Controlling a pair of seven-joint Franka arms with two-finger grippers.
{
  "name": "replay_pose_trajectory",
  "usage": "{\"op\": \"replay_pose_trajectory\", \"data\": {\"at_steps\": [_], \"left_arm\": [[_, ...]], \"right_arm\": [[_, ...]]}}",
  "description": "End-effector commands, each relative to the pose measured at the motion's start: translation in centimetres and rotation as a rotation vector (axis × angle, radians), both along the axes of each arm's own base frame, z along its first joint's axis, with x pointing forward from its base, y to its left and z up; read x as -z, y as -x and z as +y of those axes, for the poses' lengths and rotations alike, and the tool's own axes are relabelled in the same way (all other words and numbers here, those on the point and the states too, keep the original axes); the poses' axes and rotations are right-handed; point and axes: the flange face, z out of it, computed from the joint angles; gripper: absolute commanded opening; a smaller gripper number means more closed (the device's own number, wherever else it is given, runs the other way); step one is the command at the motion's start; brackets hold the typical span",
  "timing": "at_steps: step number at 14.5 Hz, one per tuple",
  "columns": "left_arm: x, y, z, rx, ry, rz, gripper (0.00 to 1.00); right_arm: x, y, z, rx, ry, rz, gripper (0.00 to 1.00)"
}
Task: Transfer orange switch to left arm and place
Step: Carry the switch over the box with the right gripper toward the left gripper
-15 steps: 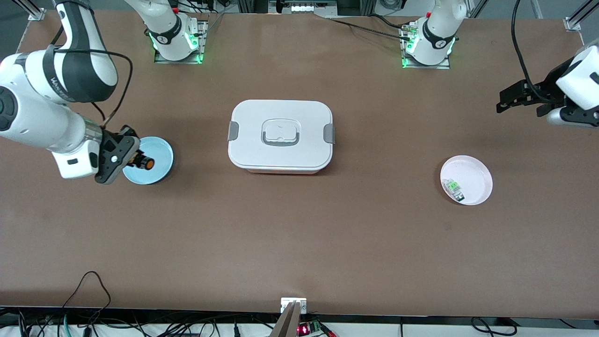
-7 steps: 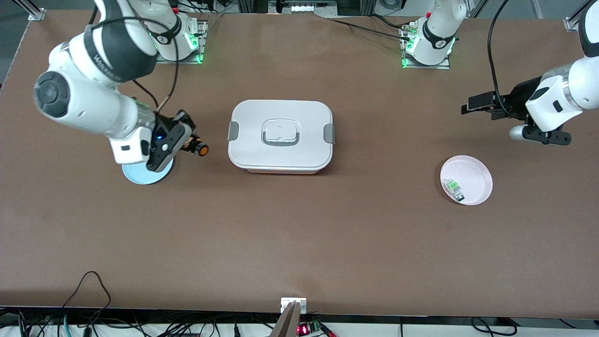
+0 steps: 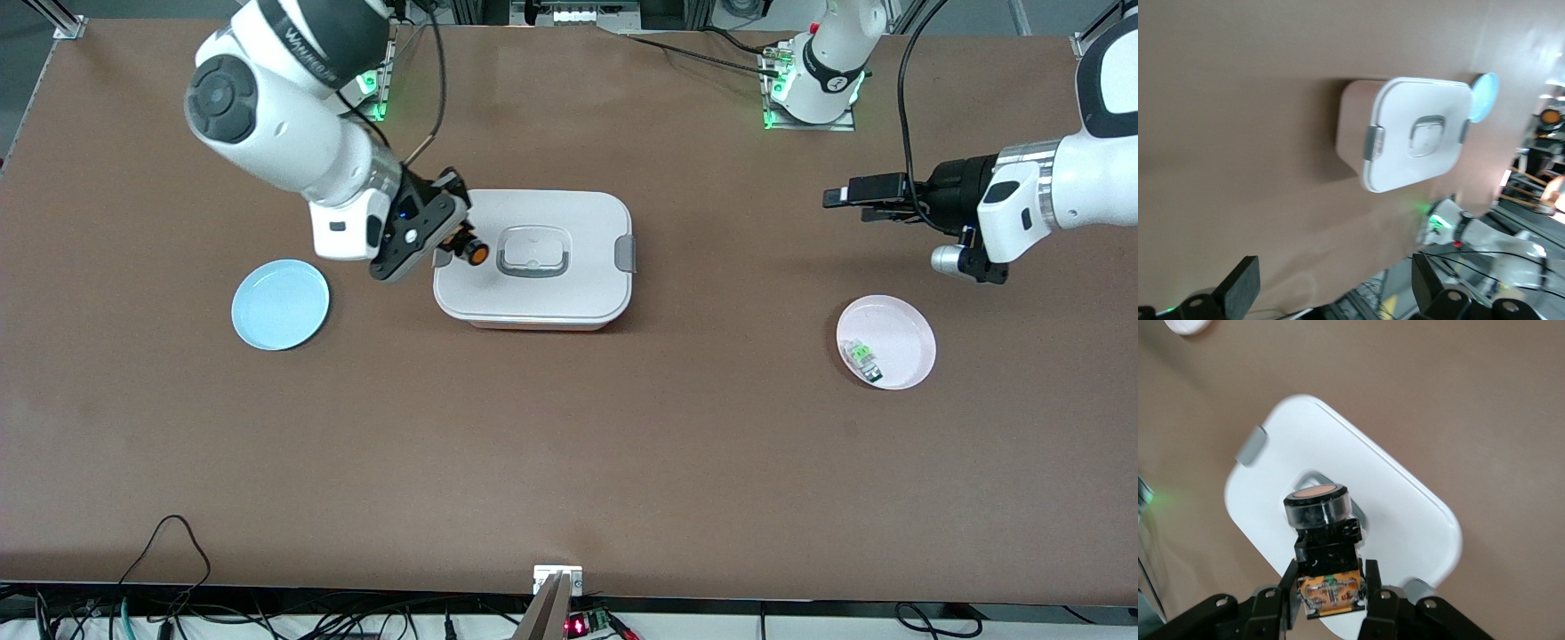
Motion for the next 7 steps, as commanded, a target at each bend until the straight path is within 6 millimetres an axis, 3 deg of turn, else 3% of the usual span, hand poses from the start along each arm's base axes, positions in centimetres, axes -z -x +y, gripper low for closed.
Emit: {"op": "replay_pose_trajectory", "data": {"at_steps": [1, 7], "left_arm": [[2.0, 0.3, -0.3, -0.043, 0.14, 0.045, 1.0], [7.1, 1.0, -1.7, -0.082, 0.403, -0.045, 1.0]], "right_arm": [[-1.0, 1.1, 3.8, 0.067, -0.061, 0.001, 0.0], [-1.7, 6.7, 13.6, 0.03, -0.096, -0.112, 0.0]]}}
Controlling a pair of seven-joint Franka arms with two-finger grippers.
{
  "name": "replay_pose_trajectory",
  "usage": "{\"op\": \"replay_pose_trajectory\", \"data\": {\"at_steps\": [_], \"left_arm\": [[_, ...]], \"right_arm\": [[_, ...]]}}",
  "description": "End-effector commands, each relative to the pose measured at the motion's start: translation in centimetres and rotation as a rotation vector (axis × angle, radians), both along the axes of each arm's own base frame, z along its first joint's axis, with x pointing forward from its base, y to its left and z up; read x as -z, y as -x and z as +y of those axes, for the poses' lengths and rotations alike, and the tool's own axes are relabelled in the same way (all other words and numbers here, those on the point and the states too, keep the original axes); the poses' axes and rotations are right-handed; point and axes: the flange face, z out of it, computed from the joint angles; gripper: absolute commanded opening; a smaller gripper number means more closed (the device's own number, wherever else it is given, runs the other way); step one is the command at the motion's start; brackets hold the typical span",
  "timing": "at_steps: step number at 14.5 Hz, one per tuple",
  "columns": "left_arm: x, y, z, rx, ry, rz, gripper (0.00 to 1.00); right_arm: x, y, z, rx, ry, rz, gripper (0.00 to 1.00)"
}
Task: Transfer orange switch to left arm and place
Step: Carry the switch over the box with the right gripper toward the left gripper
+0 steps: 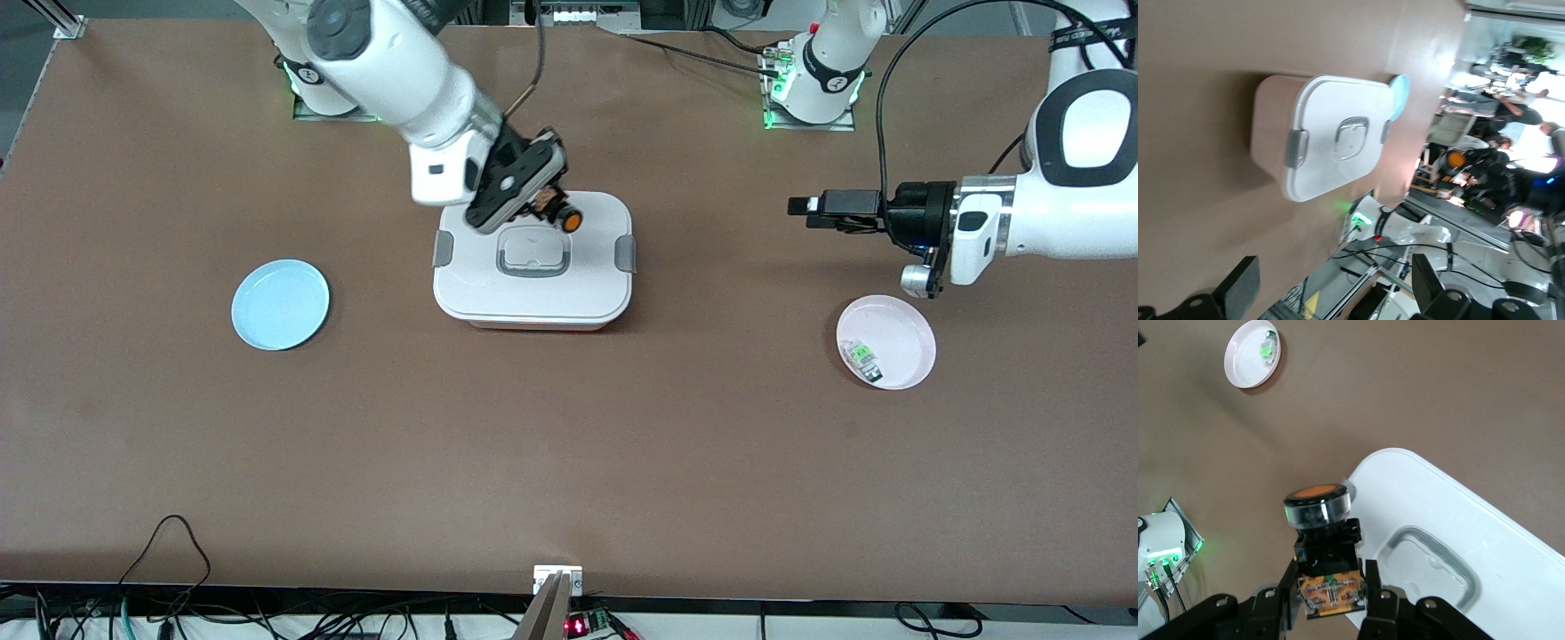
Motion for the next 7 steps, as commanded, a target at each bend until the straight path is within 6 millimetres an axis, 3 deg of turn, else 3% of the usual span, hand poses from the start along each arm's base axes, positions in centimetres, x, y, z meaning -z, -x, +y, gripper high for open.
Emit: {"op": "replay_pose_trajectory", "data": {"at_steps": [1, 4, 7], "left_arm": [[1.4, 0.7, -0.7, -0.007, 0.116, -0.086, 1.0], [0.9, 0.6, -2.1, -0.014, 0.137, -0.115, 1.0], [0.6, 1.3, -5.5, 0.041, 0.144, -0.12, 1.0]], "right_arm": [[-0.5, 1.8, 4.3, -0.015, 0.005, -0.052, 0.0], [-0.1, 2.6, 8.5, -0.007, 0.027, -0.101, 0.0], [0.6, 2.8, 12.4, 0.025, 0.025, -0.143, 0.0]]}}
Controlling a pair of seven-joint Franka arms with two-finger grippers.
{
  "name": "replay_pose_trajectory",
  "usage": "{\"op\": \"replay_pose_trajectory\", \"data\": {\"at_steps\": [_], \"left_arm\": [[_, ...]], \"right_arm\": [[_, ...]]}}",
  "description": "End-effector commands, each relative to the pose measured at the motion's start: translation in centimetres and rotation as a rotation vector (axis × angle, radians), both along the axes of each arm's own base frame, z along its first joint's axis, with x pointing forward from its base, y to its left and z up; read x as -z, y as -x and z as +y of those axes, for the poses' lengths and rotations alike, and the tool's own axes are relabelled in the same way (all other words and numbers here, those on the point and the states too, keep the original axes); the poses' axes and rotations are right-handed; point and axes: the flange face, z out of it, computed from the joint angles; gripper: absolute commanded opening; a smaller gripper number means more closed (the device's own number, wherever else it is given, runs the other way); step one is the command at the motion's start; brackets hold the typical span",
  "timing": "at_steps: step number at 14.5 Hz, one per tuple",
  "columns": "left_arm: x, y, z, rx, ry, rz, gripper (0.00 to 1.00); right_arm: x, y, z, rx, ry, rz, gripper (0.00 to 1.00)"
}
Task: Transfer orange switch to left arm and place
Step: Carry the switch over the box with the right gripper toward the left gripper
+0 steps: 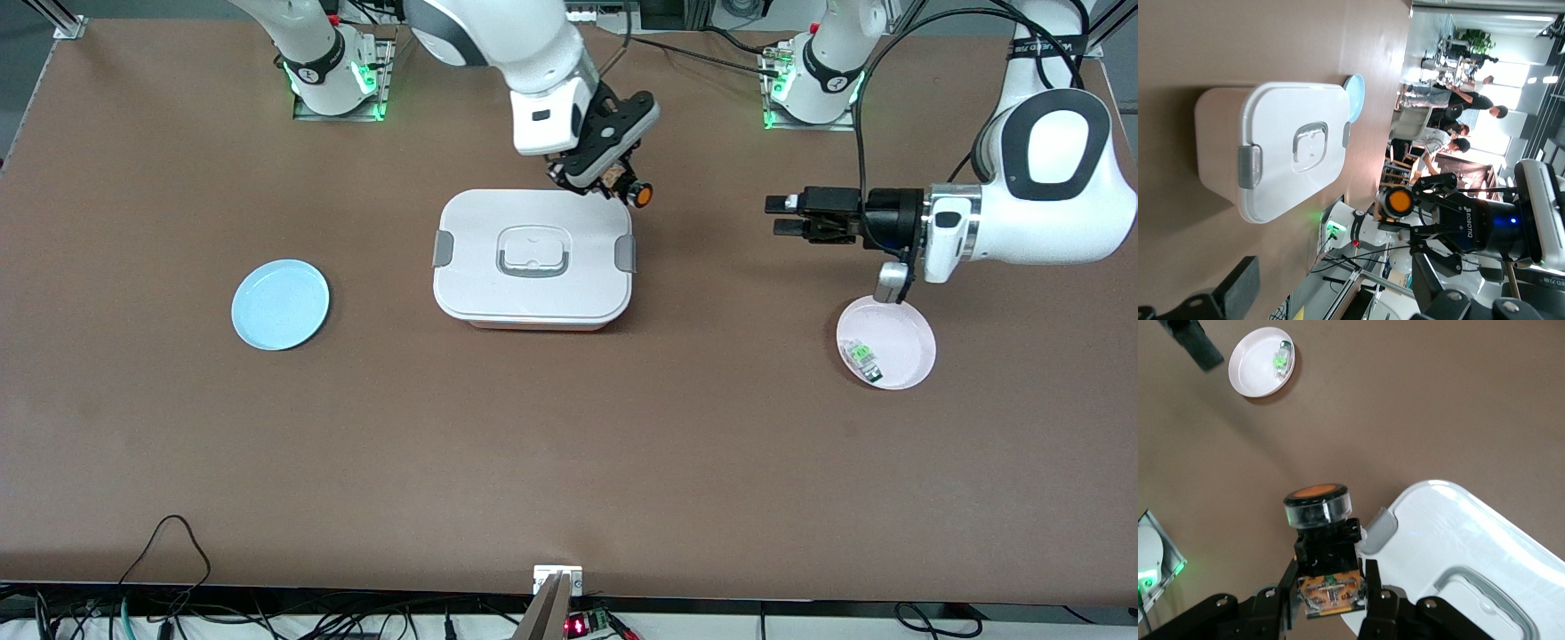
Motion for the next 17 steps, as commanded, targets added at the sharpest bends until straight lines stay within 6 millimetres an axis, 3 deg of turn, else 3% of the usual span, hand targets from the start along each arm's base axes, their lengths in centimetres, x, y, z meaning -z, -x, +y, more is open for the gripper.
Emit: {"op": "replay_pose_trajectory", "data": {"at_steps": [1, 4, 7, 11, 15, 16, 17], "left_arm": [[-0.5, 0.9, -3.0, 0.011, 0.006, -0.028, 1.0], [-1.3, 1.2, -5.6, -0.021, -0.015, -0.01, 1.0], [-1.2, 0.7, -5.6, -0.044, -0.027, -0.035, 1.0], [-1.0, 0.6, -5.4, -0.043, -0.034, -0.041, 0.99], [-0.7, 0.4, -4.7, -0.053, -0.047, -0.053, 0.91], [-0.7, 0.4, -4.7, -0.055, -0.048, -0.054, 0.89], [-0.7, 0.4, -4.7, -0.053, -0.049, -0.056, 0.8]], "right_arm": [[1.1, -0.9, 3.8, 0.036, -0.017, -0.03, 0.0], [2.1, 0.3, 7.0, 0.039, 0.0, -0.084, 0.0], [2.1, 1.5, 9.3, 0.094, -0.006, -0.107, 0.0], [1.9, 1.8, 9.5, 0.095, -0.01, -0.109, 0.0], [1.9, 1.6, 9.3, 0.091, -0.001, -0.111, 0.0], [1.8, 1.5, 9.2, 0.09, -0.001, -0.114, 0.0], [1.8, 1.5, 9.2, 0.09, -0.001, -0.115, 0.0]]}}
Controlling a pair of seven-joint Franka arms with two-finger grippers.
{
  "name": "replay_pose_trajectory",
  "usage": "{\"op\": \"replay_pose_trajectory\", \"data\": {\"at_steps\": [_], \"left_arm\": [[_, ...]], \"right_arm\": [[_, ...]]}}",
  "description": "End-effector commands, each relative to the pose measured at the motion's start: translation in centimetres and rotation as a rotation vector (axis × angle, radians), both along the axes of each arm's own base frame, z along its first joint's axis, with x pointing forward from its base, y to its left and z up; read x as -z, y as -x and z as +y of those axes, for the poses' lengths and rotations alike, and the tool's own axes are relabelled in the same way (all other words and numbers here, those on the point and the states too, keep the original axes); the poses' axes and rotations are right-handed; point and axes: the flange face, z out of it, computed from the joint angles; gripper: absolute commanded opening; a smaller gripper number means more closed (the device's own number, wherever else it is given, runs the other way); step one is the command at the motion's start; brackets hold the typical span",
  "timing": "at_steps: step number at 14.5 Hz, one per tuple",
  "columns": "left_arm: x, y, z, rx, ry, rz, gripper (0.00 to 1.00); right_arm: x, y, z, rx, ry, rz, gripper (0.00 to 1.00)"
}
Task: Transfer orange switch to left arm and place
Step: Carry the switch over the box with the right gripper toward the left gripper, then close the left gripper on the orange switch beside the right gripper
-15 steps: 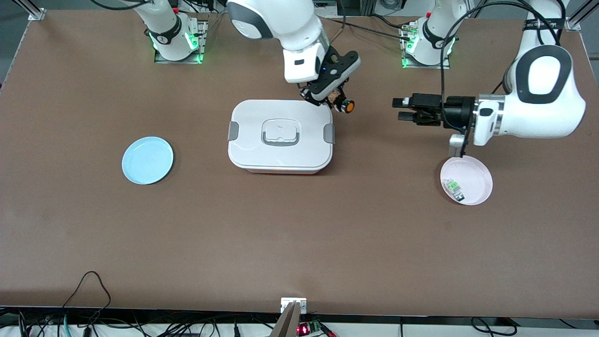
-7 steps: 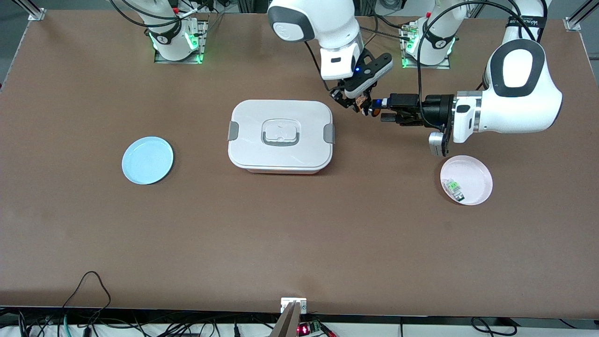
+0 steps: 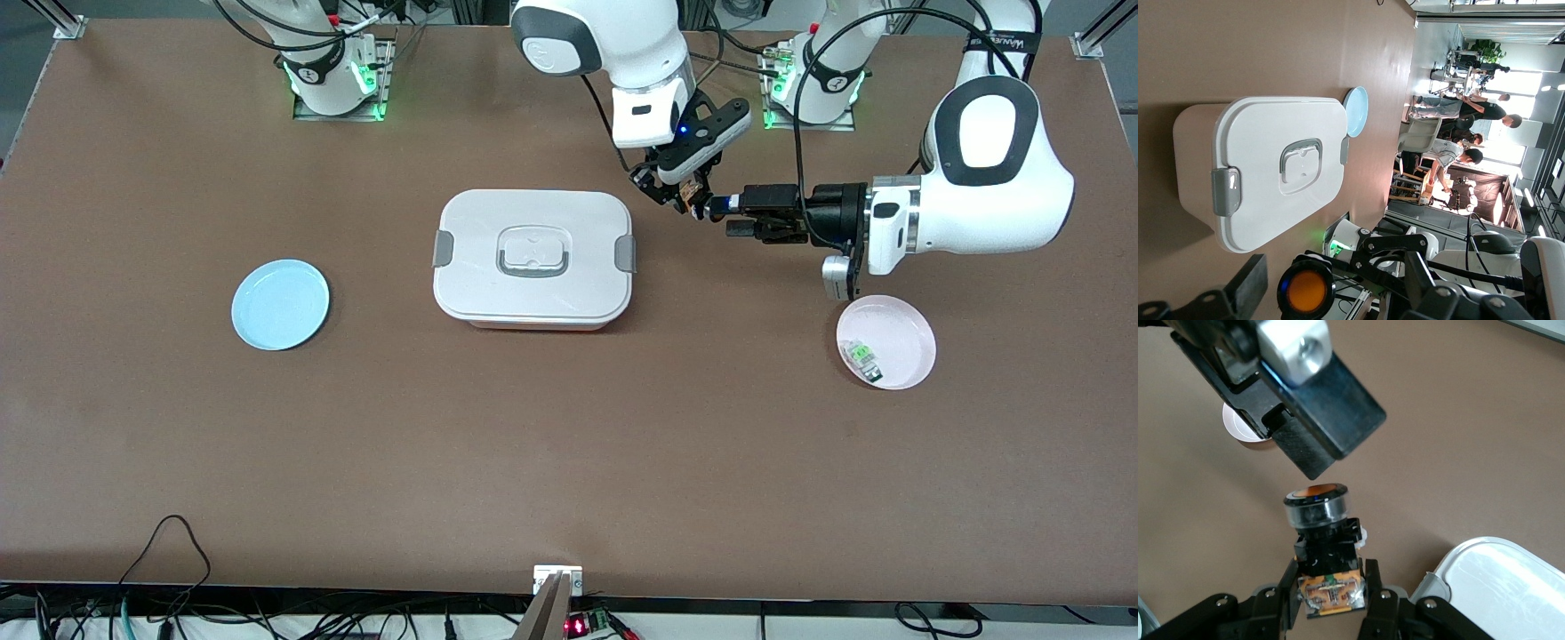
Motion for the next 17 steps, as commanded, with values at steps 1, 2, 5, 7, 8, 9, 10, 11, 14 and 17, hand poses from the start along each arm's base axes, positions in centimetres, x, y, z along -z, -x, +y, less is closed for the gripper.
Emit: {"op": "replay_pose_trajectory", "data": {"at_steps": [1, 2, 5, 7, 8, 9, 10, 11, 14, 17], "left_arm": [[-0.1, 0.5, 0.2, -0.005, -0.005, -0.019, 0.74], [-0.1, 0.5, 0.2, -0.004, -0.005, -0.018, 0.73], [0.5, 0.8, 0.0, 0.001, -0.006, -0.008, 0.73], [1.0, 1.0, 0.0, -0.006, -0.019, -0.006, 0.73], [1.1, 1.0, -0.1, -0.007, -0.024, -0.007, 0.73], [1.2, 1.1, -0.3, -0.003, -0.023, -0.006, 0.73], [1.2, 1.3, -0.8, 0.007, -0.023, -0.005, 0.73], [1.2, 1.3, -0.9, 0.008, -0.023, -0.005, 0.69], [1.1, 1.4, -1.0, 0.012, -0.024, -0.004, 0.64], [1.5, 1.7, -1.2, 0.016, -0.026, 0.003, 0.53]], "right_arm": [[-0.4, -0.4, 0.2, 0.006, 0.003, -0.014, 0.0], [-0.5, -0.3, 0.2, 0.005, 0.004, -0.016, 0.0], [-0.6, -0.2, 0.2, -0.006, 0.008, -0.02, 0.0], [-0.7, -0.2, 0.1, -0.012, 0.01, -0.022, 0.0], [-0.7, -0.2, 0.1, -0.015, 0.011, -0.024, 0.0], [-0.8, -0.2, 0.1, -0.022, 0.011, -0.027, 0.0], [-0.8, -0.4, 0.0, -0.022, 0.013, -0.028, 0.0], [-0.8, -0.4, 0.0, -0.024, 0.013, -0.029, 0.0], [-1.0, -0.1, 0.1, -0.03, 0.011, -0.03, 0.0], [-1.0, -0.1, 0.2, -0.031, 0.01, -0.029, 0.0]]}}
